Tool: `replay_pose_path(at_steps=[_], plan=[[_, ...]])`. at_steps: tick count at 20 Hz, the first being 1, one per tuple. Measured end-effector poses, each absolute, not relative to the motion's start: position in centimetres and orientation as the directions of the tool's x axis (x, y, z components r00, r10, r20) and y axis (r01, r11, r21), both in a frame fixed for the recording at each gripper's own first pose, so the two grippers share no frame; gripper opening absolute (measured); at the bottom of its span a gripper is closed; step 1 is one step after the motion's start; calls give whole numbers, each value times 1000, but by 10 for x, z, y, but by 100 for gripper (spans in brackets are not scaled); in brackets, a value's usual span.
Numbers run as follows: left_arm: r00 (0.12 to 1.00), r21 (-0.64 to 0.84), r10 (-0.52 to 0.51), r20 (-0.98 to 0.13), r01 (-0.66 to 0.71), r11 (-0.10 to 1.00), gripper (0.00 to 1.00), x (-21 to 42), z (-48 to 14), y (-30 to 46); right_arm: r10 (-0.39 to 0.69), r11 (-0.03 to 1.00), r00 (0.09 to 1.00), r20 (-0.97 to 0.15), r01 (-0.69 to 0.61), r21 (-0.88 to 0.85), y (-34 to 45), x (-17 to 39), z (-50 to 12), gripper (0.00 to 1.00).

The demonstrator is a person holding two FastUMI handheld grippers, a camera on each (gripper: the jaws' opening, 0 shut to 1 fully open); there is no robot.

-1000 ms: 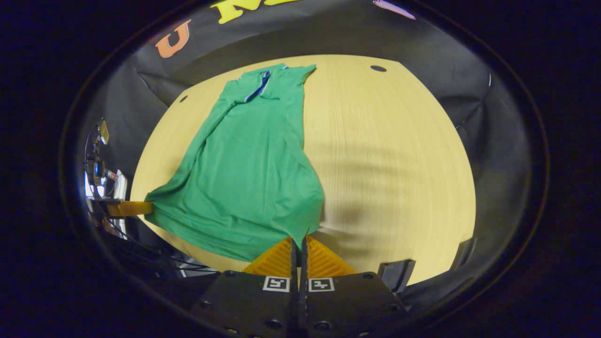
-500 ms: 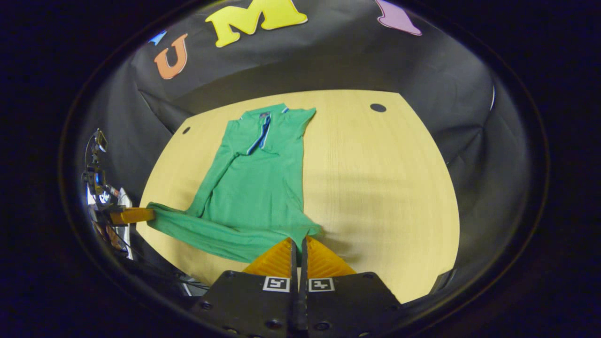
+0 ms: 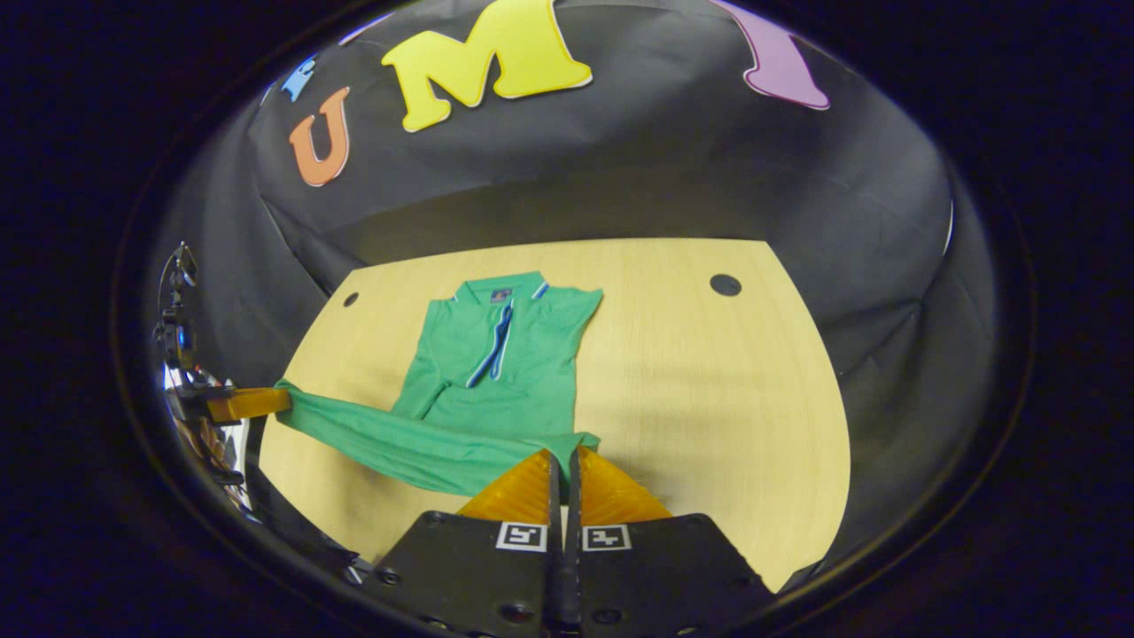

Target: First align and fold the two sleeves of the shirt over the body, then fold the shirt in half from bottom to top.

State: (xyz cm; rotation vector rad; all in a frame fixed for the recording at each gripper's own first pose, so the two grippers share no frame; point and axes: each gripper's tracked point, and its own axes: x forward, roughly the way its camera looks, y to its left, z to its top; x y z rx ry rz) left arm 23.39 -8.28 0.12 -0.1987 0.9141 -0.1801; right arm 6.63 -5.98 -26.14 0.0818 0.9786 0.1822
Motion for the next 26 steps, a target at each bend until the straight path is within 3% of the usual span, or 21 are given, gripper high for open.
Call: replay_pose_path(at_steps=[9, 16, 26], plan=[[719, -120, -159, -676, 105, 987, 6, 362, 3, -73, 162, 987, 641, -750, -104, 125, -44, 191, -250, 0], [788, -94, -92, -609, 44, 995, 8, 434, -44, -62, 162, 986, 706, -690, -149, 80, -20, 286, -279, 0], [820, -129, -86, -566, 15, 991, 13, 493, -126, -67, 110, 992, 673, -731, -117, 42, -20, 321, -381, 1]])
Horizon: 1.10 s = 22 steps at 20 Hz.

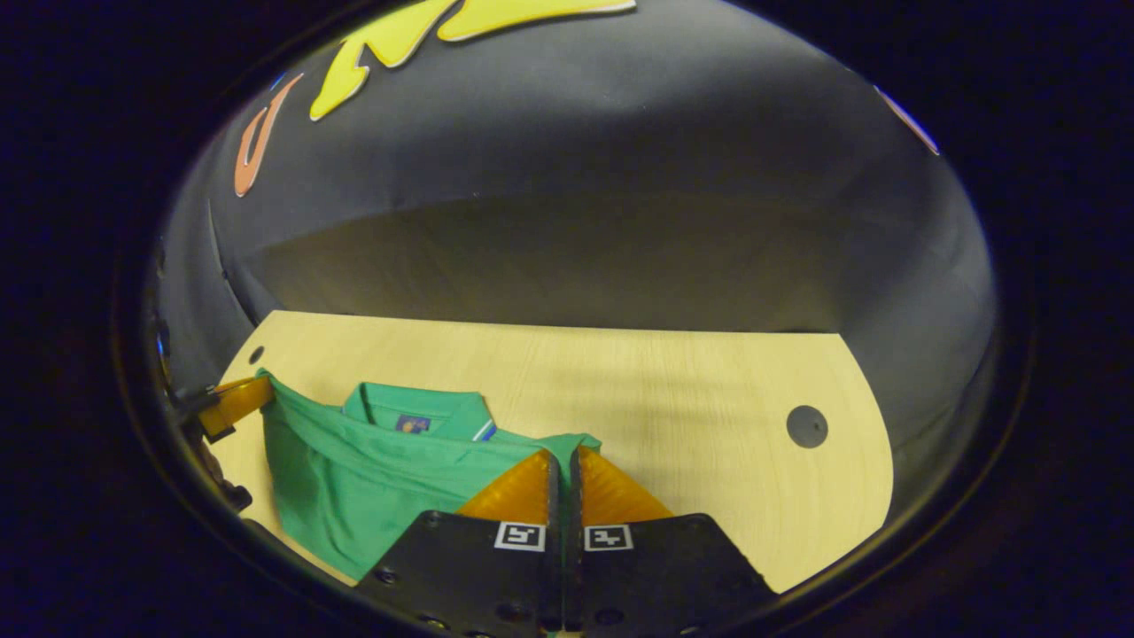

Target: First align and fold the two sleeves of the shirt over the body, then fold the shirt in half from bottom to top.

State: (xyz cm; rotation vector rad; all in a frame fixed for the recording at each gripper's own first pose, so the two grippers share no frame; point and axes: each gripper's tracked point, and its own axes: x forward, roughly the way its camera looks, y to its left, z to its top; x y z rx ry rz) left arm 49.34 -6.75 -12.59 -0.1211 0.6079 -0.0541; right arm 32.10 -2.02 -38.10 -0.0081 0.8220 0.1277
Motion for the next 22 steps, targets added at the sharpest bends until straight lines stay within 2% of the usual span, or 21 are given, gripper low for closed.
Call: replay_pose_path(at_steps=[1, 2, 4, 5, 7, 12, 17, 22], plan=[[806, -133, -94, -584, 19, 991, 18, 492, -135, -70, 111, 992, 672, -733, -117, 42, -21, 318, -382, 5], [788, -135, -98, -607, 19, 991, 36, 488, -143, -72, 103, 993, 673, -733, -115, 34, -24, 318, -386, 5], [784, -125, -56, -618, -28, 992, 84, 484, -143, -66, 100, 993, 686, -721, -119, 24, -26, 314, -386, 16], [791, -131, -47, -610, -42, 991, 100, 485, -140, -65, 99, 992, 692, -715, -124, 17, -26, 310, -382, 38], [811, -127, -27, -584, -59, 990, 100, 483, -124, -61, 87, 992, 709, -699, -124, -3, -27, 299, -376, 84], [866, -111, 16, -499, -82, 990, 100, 468, -56, -54, 73, 996, 781, -620, -87, 7, -19, 264, -322, 96], [923, -120, 55, -381, -108, 987, 100, 424, 41, -44, 75, 997, 870, -487, -83, 6, -8, 211, -232, 96], [955, -124, 45, -294, -85, 989, 100, 350, 127, -54, 66, 998, 924, -376, -71, 2, -4, 132, -149, 96]])
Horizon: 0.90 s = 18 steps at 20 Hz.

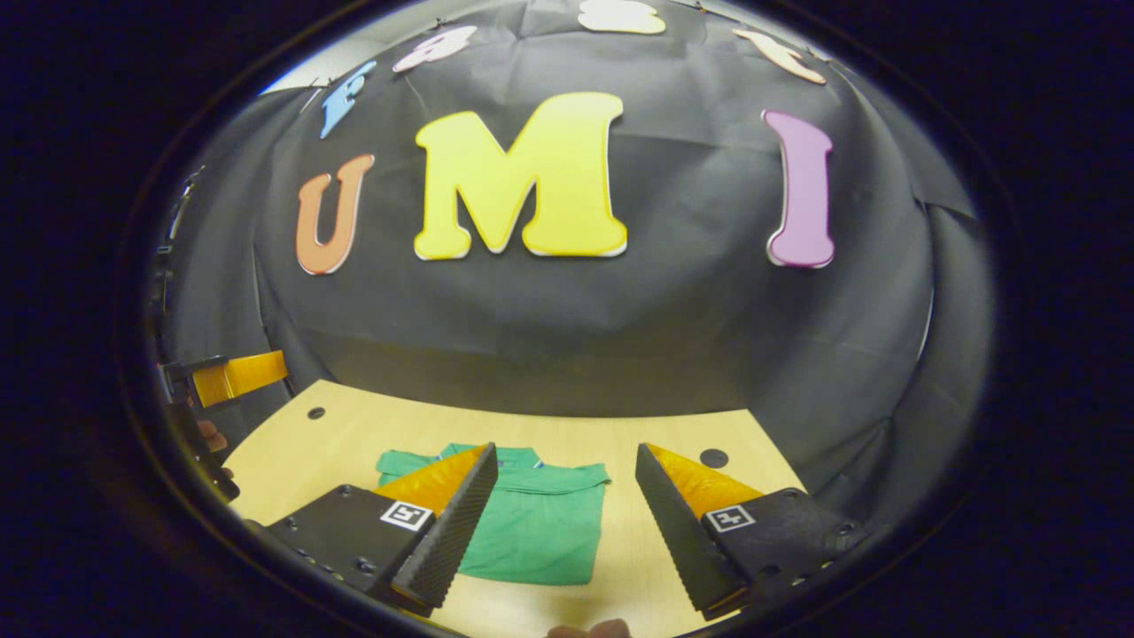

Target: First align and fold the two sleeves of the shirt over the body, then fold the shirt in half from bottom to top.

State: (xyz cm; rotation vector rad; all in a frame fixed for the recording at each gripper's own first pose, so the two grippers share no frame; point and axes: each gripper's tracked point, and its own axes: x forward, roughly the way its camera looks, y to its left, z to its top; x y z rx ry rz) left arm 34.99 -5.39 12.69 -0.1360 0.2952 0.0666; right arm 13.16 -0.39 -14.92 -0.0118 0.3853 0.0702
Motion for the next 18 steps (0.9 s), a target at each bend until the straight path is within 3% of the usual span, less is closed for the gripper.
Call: replay_pose_path(at_steps=[8, 18], plan=[[989, -26, 5, -151, -9, 1000, 98, 228, 231, -81, 53, 997, 973, -224, -66, -49, -1, 3, -52, 96], [997, 7, 17, -78, -16, 1000, 100, 141, 266, -124, 52, 998, 991, -125, -55, -23, -13, -69, -13, 98]])
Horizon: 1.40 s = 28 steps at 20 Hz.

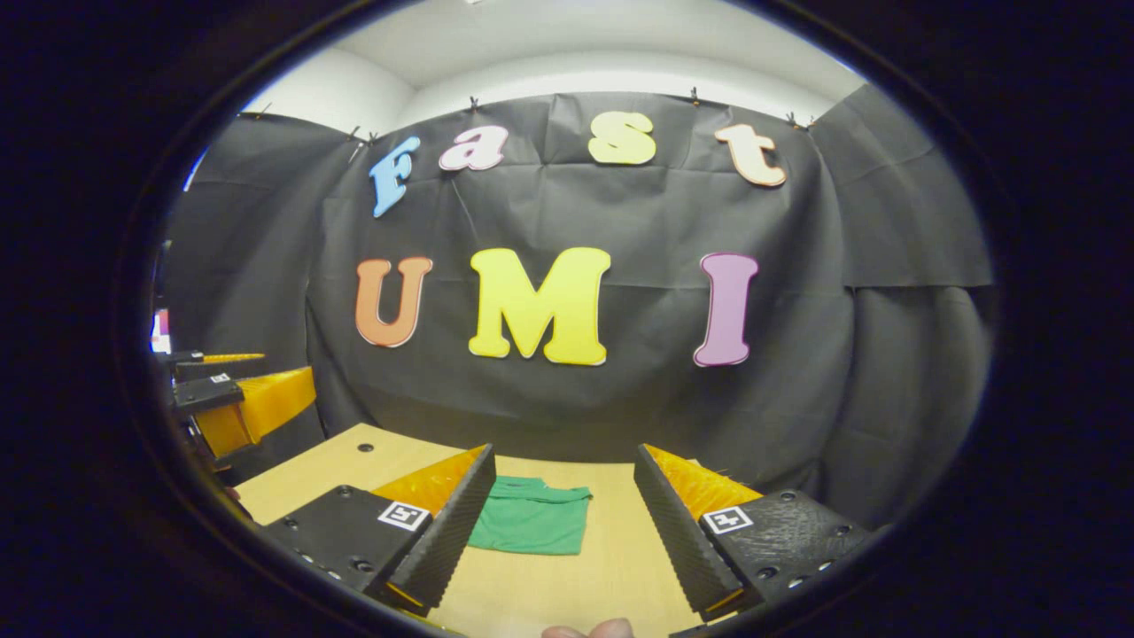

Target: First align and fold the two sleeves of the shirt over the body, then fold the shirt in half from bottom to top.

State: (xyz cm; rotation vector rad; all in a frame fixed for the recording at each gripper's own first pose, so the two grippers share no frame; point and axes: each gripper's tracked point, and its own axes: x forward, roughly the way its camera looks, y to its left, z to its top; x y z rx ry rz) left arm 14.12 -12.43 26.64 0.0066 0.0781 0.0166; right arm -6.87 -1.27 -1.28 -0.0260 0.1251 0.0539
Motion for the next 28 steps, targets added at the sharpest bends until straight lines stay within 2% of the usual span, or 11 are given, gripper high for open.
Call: replay_pose_path(at_steps=[4, 13, 14, 15, 28], plan=[[996, -3, 18, -84, -18, 1000, 98, 134, 267, -132, 44, 999, 994, -100, -45, -6, -17, -78, -4, 97], [996, -31, 31, -85, -33, 999, 100, 132, 268, -132, 62, 998, 996, -70, -62, 0, -13, -78, 9, 97], [996, -33, 31, -88, -34, 999, 100, 134, 267, -130, 65, 998, 996, -68, -65, 3, -11, -76, 10, 94], [996, -35, 33, -87, -36, 999, 100, 136, 267, -131, 66, 998, 996, -68, -66, 3, -9, -75, 10, 98], [996, -34, 26, -89, -29, 999, 100, 146, 265, -128, 68, 998, 995, -73, -68, 5, -1, -61, 7, 97]])
